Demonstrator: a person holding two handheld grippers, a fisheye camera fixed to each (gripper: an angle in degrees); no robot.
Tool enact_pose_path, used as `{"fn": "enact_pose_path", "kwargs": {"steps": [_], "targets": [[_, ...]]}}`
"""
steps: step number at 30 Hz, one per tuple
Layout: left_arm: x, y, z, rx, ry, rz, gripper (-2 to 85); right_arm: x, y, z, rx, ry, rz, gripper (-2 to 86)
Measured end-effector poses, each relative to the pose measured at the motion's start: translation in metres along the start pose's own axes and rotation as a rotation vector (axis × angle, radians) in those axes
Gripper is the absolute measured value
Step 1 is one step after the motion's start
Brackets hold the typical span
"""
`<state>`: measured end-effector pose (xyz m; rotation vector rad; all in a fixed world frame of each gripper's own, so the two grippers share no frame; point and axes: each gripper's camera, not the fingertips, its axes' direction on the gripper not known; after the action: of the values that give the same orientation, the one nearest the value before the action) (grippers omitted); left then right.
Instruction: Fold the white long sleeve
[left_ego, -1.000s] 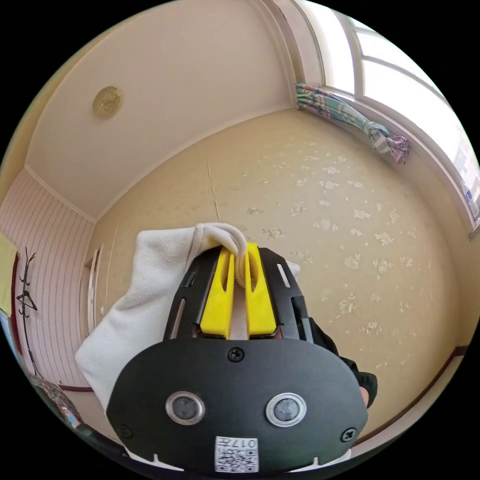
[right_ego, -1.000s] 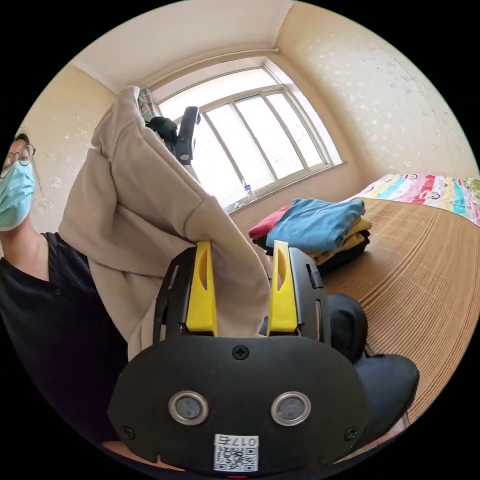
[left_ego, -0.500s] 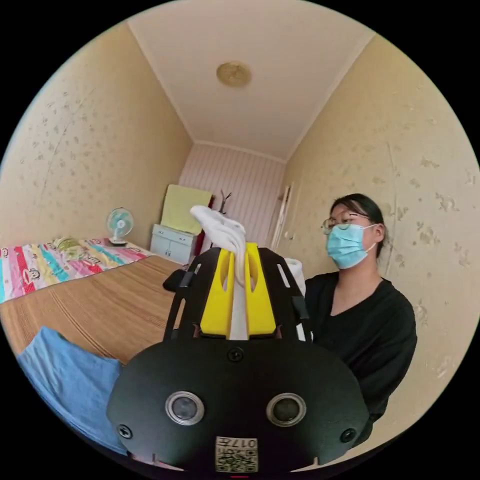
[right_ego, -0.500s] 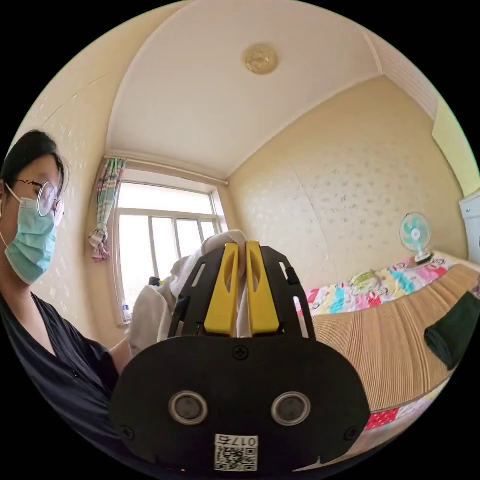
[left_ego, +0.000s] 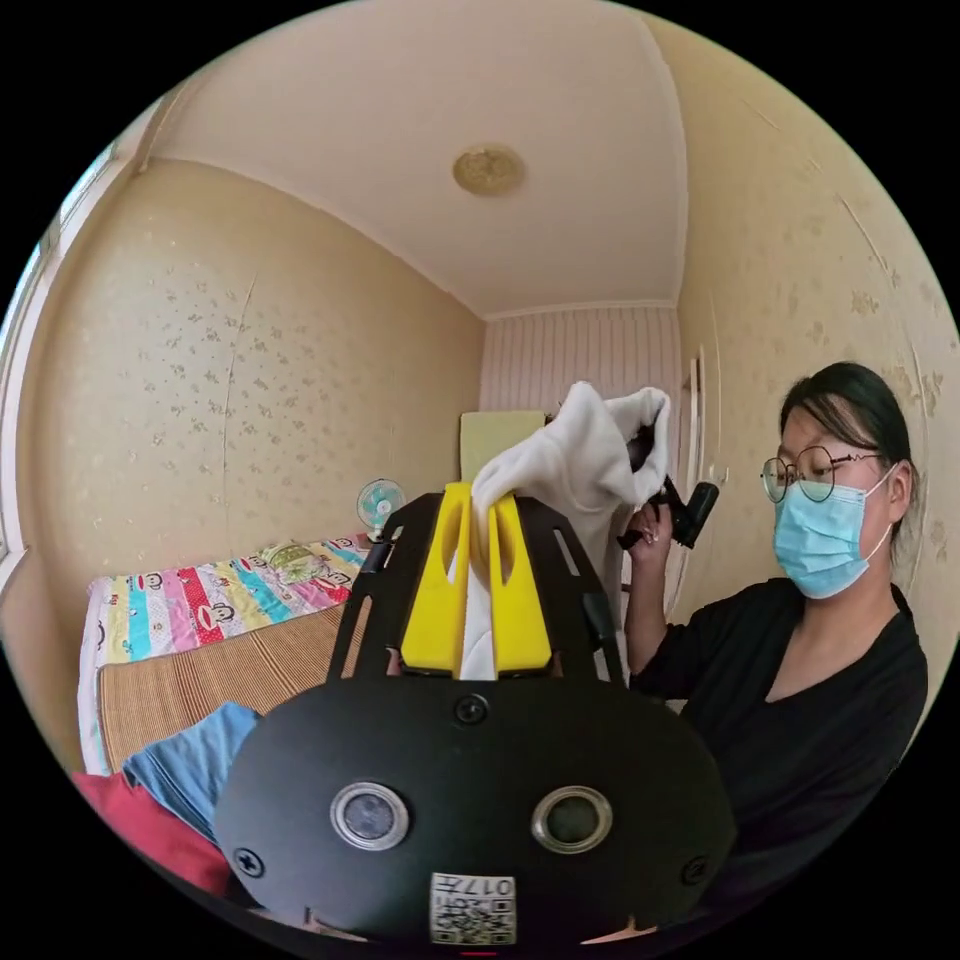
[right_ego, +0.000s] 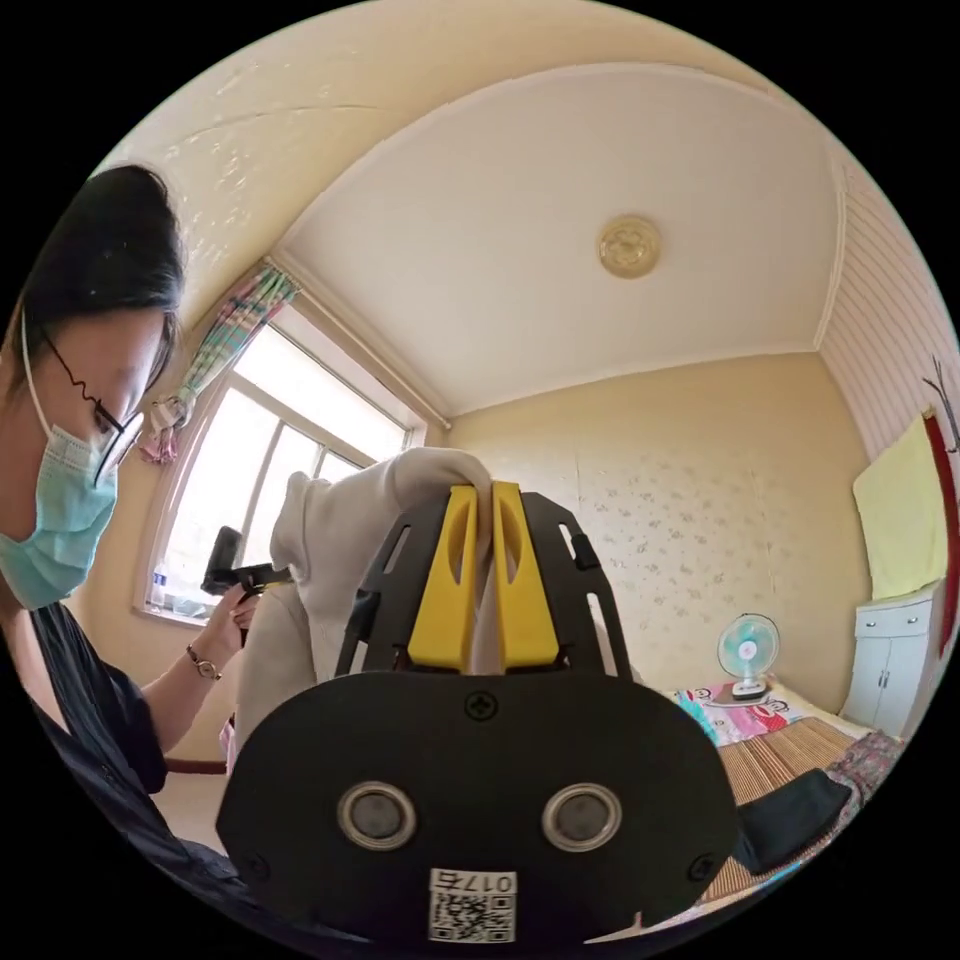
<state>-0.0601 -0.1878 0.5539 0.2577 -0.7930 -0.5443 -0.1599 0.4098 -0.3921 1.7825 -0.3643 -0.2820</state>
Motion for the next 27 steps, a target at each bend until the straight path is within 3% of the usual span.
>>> {"fn": "enact_pose_path", "kwargs": {"steps": [6,11,14,17,21,24,27], "targets": [[0.04,-0.047,-0.007,0.082,0.087,0.081,0.9,-0.017,-0.017,-0.029,0.133,-0.104,-0.015,3.2],[0.009,-0.102,0.009,-0.021,0.002,0.045,1.3,-0.035,-0.054,0.005,-0.086,0.021,-0.114,3.0],[-0.07,-0.101,0.061,-0.183,-0.035,-0.06,1.9,-0.027,-0.038,0.057,-0.253,0.053,-0.105,3.0],[-0.186,-0.041,0.146,-0.426,-0.102,-0.215,3.4,-0.014,0.021,0.134,-0.516,0.2,-0.109,3.3],[-0.344,0.133,0.238,-0.709,-0.236,-0.448,7.2,0.022,0.158,0.227,-0.855,0.386,-0.123,4.7],[-0.408,0.259,0.238,-0.787,-0.284,-0.628,7.9,0.061,0.305,0.263,-1.074,0.422,-0.101,5.4],[-0.413,0.356,0.205,-0.763,-0.157,-0.802,9.8,0.085,0.417,0.245,-1.302,0.349,0.072,5.0]]}}
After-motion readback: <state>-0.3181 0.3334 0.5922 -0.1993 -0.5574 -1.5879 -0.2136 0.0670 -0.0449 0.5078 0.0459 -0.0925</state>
